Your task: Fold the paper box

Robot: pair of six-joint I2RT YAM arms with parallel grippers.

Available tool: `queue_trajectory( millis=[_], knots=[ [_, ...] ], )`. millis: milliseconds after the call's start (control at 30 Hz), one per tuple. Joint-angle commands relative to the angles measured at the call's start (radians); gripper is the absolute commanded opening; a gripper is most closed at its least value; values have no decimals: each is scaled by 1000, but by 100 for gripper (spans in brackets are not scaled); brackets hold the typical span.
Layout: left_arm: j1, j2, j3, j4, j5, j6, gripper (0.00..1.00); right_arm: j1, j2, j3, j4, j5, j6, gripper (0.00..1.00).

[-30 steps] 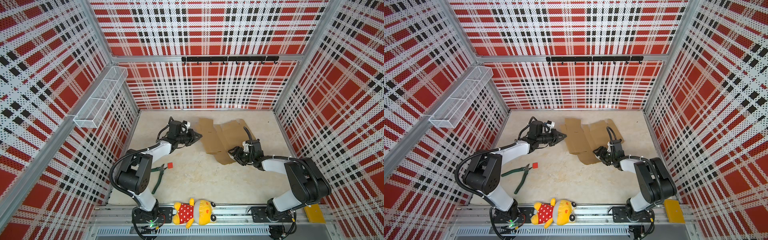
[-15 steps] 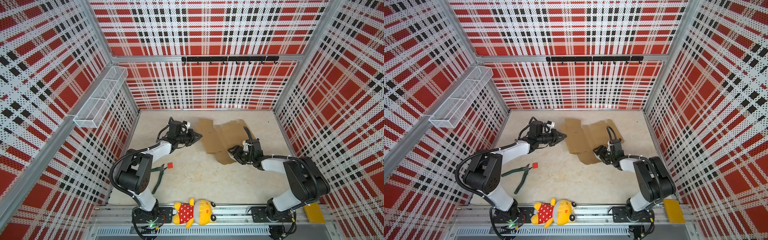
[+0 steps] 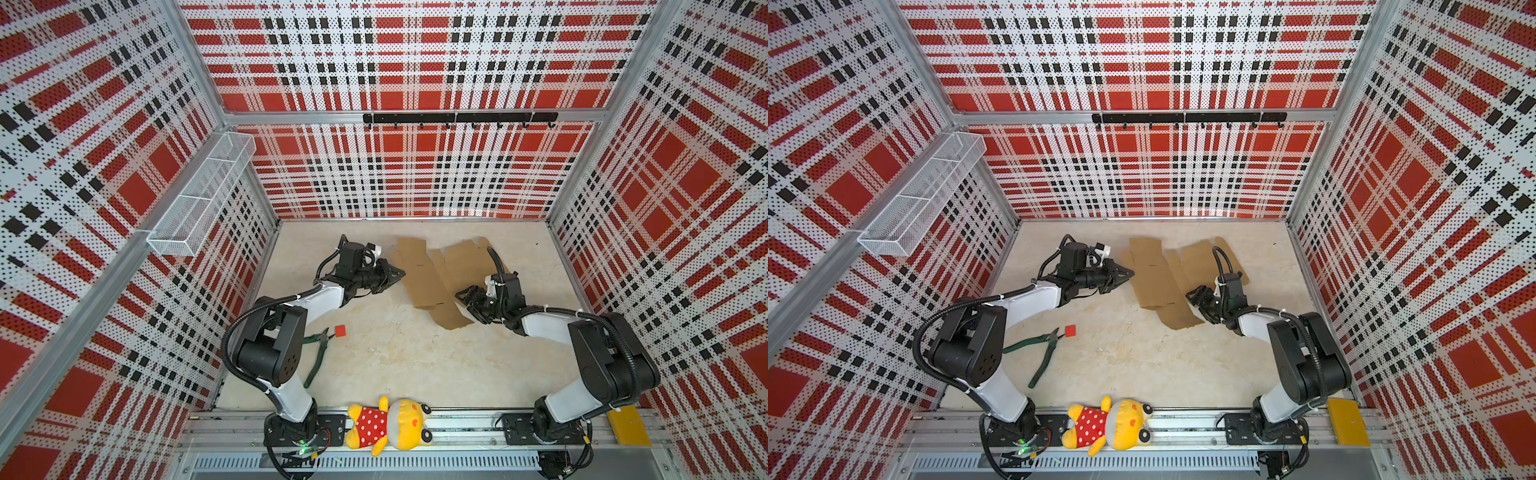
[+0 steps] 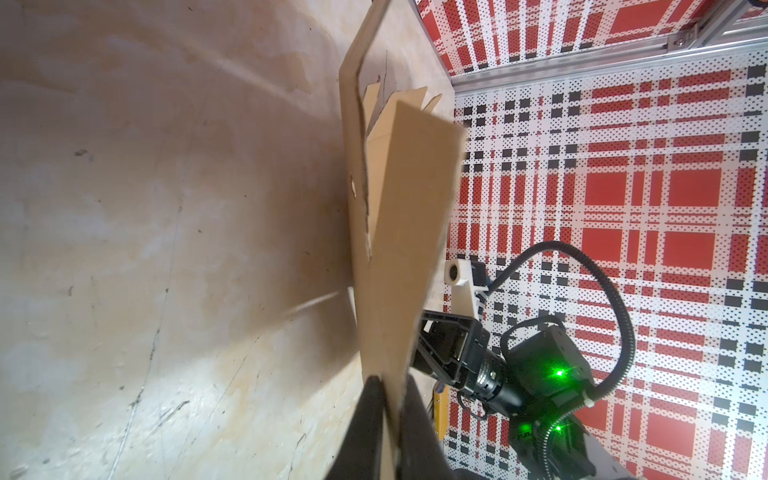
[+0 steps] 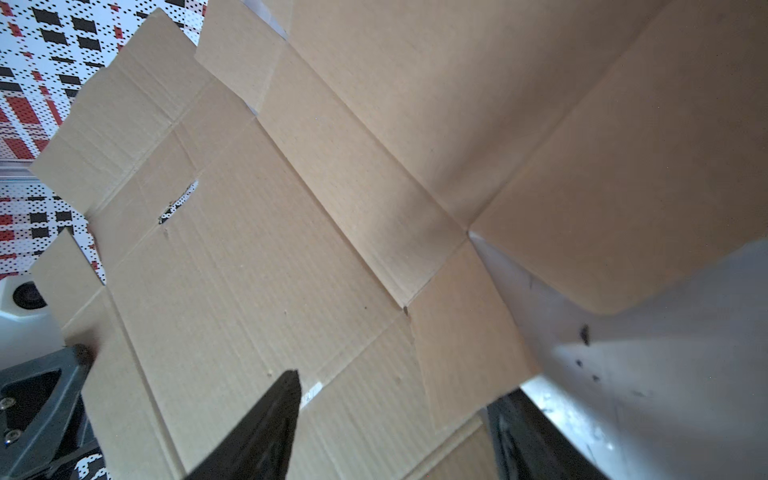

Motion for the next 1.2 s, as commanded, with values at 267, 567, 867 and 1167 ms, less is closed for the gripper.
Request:
queue_trajectory(
  millis=[267,567,867,1167],
  knots=[
    [-7,8,29,14,3,17,12,5,60,82,25,-17,-17,72],
    [-11,3,26,1,-2,36,13,5,81,123,10,-34,-28,72],
    [-13,7,23,-1,-7,39,13,4,112,169,-7,-31,-40,72],
    [-12,8,25,0,-7,33,12,5,145,208,-22,-31,-51,71]
  ],
)
